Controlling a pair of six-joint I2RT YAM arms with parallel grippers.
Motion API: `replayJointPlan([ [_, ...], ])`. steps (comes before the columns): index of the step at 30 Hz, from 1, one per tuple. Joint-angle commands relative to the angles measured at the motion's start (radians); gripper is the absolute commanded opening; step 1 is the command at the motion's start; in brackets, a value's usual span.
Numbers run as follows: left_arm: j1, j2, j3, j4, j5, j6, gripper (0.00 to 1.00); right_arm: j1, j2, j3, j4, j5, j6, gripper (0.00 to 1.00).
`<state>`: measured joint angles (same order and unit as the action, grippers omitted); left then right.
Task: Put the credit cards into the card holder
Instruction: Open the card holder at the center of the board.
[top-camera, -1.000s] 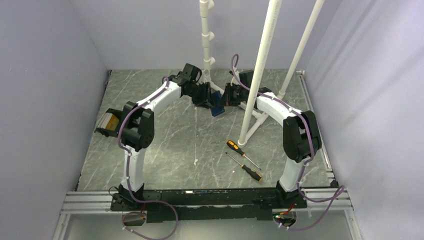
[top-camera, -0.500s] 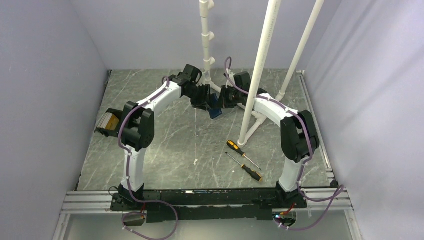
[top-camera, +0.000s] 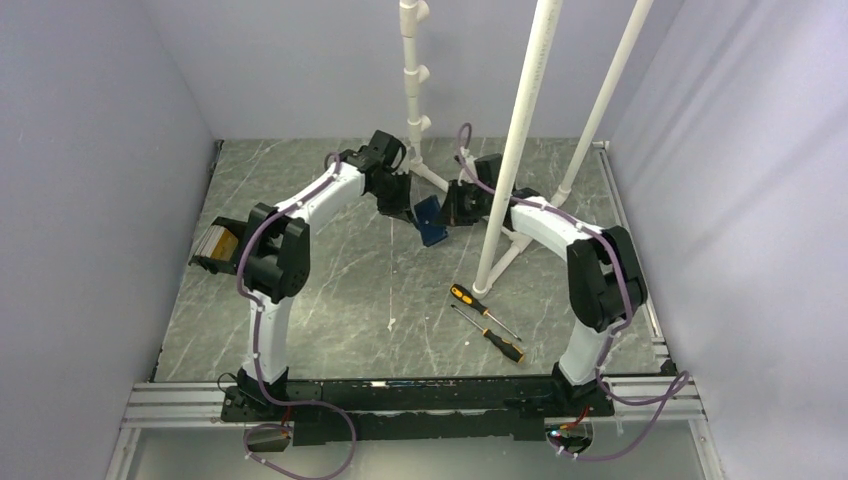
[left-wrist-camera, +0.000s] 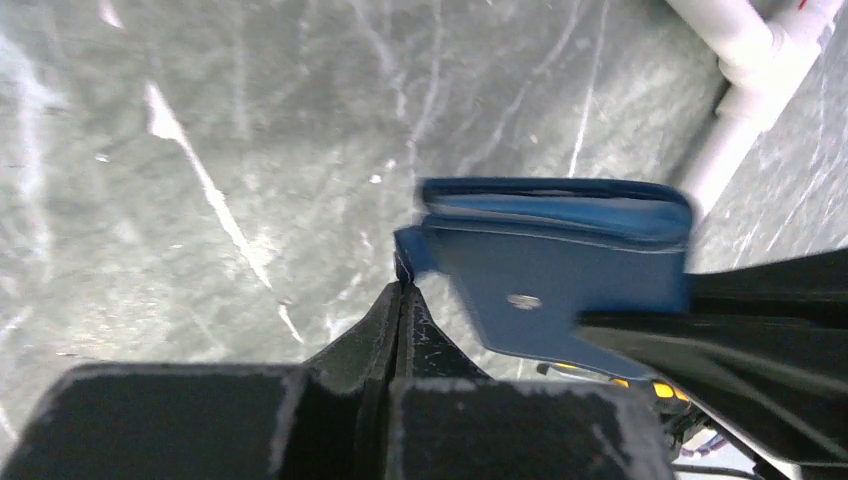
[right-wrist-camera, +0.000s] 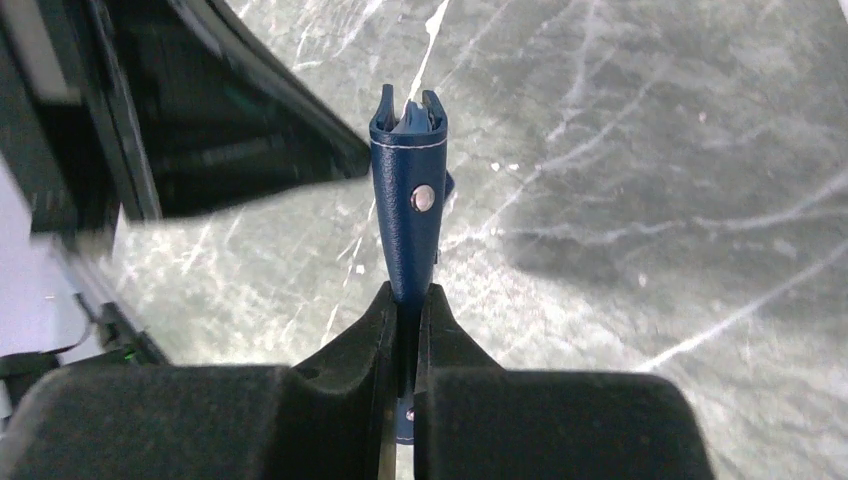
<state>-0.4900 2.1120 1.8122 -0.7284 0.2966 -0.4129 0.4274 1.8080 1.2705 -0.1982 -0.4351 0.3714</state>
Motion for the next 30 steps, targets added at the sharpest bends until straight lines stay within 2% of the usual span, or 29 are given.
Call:
replayJointPlan([
  [1, 0.065, -0.027, -0.001, 0.025, -0.023, 0.023, 0.00, -0.075, -0.118, -0.057, 0.117, -0.175, 0.061, 0.00],
  [4, 0.086, -0.057, -0.036, 0.078, 0.069, 0.020, 0.00, -0.096, -0.131, -0.080, 0.161, -0.222, 0.081, 0.00],
  [7, 0.090, -0.087, -0.067, 0.152, 0.273, 0.020, 0.00, -0.104, -0.124, -0.075, 0.167, -0.250, 0.075, 0.00],
  [8, 0.090, -0.103, -0.085, 0.188, 0.334, 0.011, 0.06, -0.110, -0.119, -0.076, 0.175, -0.271, 0.080, 0.00],
  [11, 0.091, -0.158, -0.153, 0.291, 0.427, -0.019, 0.40, -0.134, -0.116, -0.094, 0.227, -0.314, 0.108, 0.00],
  [15, 0.091, -0.215, -0.209, 0.374, 0.464, -0.021, 0.86, -0.136, -0.115, -0.087, 0.203, -0.300, 0.079, 0.00],
  [17, 0.089, -0.225, -0.216, 0.385, 0.455, -0.021, 0.98, -0.136, -0.111, -0.091, 0.206, -0.301, 0.081, 0.00],
  [23, 0.059, -0.176, -0.162, 0.284, 0.325, 0.006, 0.98, -0.115, -0.105, -0.089, 0.209, -0.314, 0.073, 0.00],
  [30, 0.050, -0.086, -0.070, 0.119, 0.246, 0.031, 0.63, -0.124, -0.126, -0.114, 0.223, -0.304, 0.093, 0.00],
])
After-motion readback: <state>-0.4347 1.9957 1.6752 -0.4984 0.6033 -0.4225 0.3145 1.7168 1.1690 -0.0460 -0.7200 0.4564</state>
